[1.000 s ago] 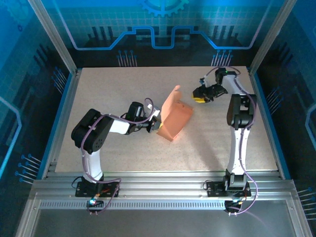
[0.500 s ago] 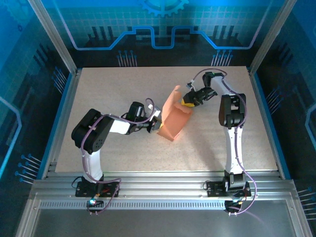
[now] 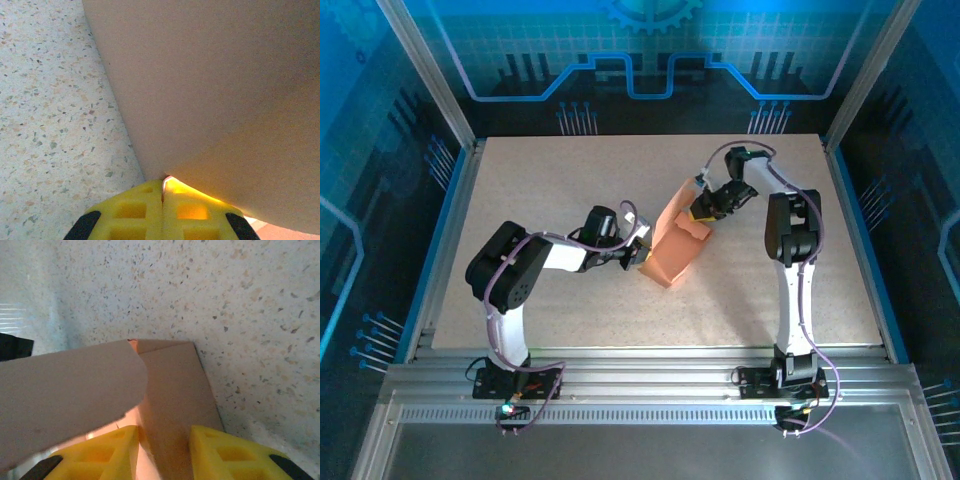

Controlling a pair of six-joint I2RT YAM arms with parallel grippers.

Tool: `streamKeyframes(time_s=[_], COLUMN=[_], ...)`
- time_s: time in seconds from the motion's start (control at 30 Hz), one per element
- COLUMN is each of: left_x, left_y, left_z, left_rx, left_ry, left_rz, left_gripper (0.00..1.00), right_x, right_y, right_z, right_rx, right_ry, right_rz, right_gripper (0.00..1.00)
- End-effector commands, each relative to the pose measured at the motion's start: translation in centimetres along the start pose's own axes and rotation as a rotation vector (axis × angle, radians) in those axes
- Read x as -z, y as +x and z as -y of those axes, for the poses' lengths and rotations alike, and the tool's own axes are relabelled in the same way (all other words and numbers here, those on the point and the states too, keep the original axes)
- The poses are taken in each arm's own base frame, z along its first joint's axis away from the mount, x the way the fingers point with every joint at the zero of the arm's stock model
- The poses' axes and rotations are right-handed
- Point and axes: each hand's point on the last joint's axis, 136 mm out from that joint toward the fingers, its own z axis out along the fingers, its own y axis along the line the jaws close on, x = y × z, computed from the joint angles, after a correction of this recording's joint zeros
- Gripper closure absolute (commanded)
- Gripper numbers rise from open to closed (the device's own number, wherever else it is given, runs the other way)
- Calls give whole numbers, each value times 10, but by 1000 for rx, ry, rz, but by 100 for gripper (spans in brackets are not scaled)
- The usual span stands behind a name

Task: Fold the paper box

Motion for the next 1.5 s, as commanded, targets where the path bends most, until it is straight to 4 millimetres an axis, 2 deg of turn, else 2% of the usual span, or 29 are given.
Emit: streamKeyframes(time_s=[0.0,0.13,0.17,0.4,0.43,0.67,0.73,0.83,0.97,1.2,1.3,1.47], left_x=[-3,-4,-4,-4,-4,-5,-5,-5,-5,-4,-4,-3], left_y=[51,51,52,50,49,41,40,38,40,40,38,35], left_z=[2,3,2,4,4,8,9,9,9,9,10,12], left_rx=[86,87,89,101,106,135,139,138,137,139,139,144], left_ry=[-22,-21,-22,-14,-11,15,18,19,20,17,19,23], left_rz=[-177,-178,-179,-177,-172,-147,-143,-138,-141,-139,-135,-124], left_gripper=[100,100,100,100,100,100,100,100,100,100,100,100], right_x=[-7,-14,-8,-10,-11,-14,-16,-20,-21,-22,-22,-23], right_y=[8,11,8,7,7,12,13,15,16,19,20,23], right_z=[0,13,9,11,11,16,15,13,11,12,12,12], right_rx=[49,63,84,129,137,182,206,233,236,246,257,274], right_ry=[91,161,188,253,262,377,406,437,430,446,471,512], right_rz=[-40,-55,-35,-6,-5,-23,-23,-29,-28,-44,-49,-64], right_gripper=[67,68,69,79,82,89,89,79,73,89,99,100])
